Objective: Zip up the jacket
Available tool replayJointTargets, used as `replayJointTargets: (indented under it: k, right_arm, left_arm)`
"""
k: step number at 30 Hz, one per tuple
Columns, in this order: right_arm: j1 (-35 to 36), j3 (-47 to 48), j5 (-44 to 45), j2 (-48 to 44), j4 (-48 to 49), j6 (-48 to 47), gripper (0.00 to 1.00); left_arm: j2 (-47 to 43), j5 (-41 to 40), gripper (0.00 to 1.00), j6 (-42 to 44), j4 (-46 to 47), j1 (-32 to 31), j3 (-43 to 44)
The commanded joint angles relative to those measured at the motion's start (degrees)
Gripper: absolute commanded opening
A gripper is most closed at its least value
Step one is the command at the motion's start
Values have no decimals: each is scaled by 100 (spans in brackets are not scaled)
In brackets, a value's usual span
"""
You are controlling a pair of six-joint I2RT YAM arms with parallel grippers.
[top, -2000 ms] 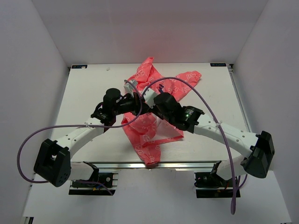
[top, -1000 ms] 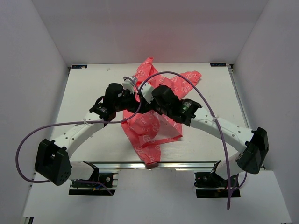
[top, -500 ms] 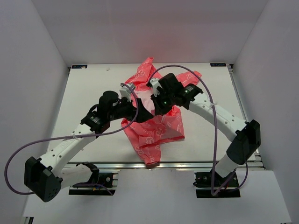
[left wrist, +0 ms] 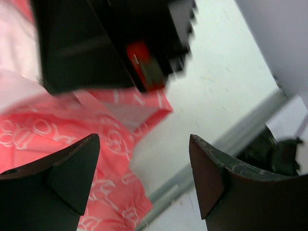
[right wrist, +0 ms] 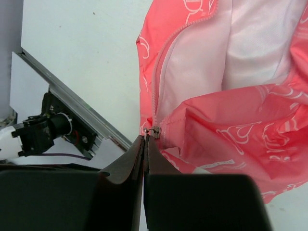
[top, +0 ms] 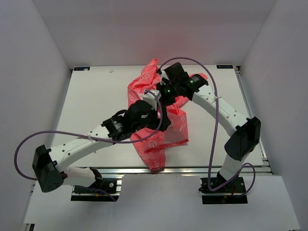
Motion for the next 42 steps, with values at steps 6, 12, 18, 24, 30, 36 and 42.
replayJointTargets:
  k: [6,12,18,24,30,36,42]
  right_arm:
    - [13,39,-160,-293,-50,553,0]
    - [4,294,-194,-205,-165,553,0]
    - [-22,347,-176,-126,-165,580,0]
    - [-13,295,-185,-214,-165,589,0]
    - [-22,84,-185,-319,-121,597,0]
    - [-13,101,-238,-328,-68,615,0]
    - [-22,110,-185,-276,-156,484,0]
  left_arm:
    - [692,-2444,74,-10,-181,-227,837]
    - [922,-2771,65,350,-498,-324,1058]
    - [1185,-2682,57,719,-602,-500,1207]
    - [1528,-3587,53,632,-1077,-728,1558]
    - [1467,-4009,50,447,-981,-755,1541]
    - [1659,-3983,41,711,-910,-772,1594]
    - [1722,-4079,3,790,-928,-790,1638]
